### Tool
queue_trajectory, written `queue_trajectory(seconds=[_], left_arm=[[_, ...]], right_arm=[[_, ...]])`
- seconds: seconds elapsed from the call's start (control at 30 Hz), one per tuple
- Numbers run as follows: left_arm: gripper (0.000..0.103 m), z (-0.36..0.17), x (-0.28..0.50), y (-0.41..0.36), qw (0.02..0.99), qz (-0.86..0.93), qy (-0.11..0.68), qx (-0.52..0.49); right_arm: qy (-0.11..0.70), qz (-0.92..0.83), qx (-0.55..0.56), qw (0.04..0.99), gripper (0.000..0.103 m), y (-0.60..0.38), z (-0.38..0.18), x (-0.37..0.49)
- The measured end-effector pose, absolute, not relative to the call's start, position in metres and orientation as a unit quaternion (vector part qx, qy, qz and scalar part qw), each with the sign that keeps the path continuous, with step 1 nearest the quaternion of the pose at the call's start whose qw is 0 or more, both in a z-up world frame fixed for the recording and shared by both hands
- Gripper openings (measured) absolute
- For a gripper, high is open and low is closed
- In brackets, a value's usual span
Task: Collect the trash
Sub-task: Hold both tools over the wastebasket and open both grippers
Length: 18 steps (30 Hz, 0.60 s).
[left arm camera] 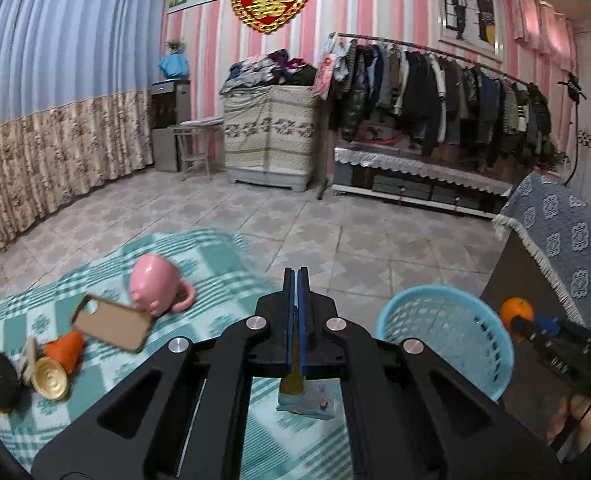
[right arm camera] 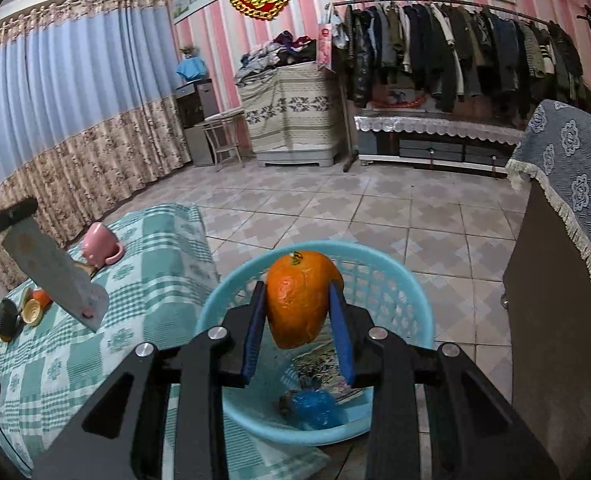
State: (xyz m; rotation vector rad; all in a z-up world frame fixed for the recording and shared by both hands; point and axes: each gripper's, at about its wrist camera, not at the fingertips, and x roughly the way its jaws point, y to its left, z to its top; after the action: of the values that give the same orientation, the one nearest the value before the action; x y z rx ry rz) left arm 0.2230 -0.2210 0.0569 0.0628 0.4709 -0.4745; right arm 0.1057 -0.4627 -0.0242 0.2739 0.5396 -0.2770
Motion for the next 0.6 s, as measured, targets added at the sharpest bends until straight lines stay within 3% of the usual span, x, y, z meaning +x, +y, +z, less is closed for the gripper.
queue_trajectory(seconds=[0.27,0.6], left_arm=[[0.000,0.059,0.219,-0.306,0.930,-0.296,0.208,0.065],[0.000,0.014,0.230,-0.378,0.910,-0.331,0.234,0.088]], right_arm=[[0.271,-0.156,0.145,0.939,0.032,-0.493,-0.034,0.101],[0.281,-0.167,0.160,0.931,0.032,-0.520,-0.051,0.099]])
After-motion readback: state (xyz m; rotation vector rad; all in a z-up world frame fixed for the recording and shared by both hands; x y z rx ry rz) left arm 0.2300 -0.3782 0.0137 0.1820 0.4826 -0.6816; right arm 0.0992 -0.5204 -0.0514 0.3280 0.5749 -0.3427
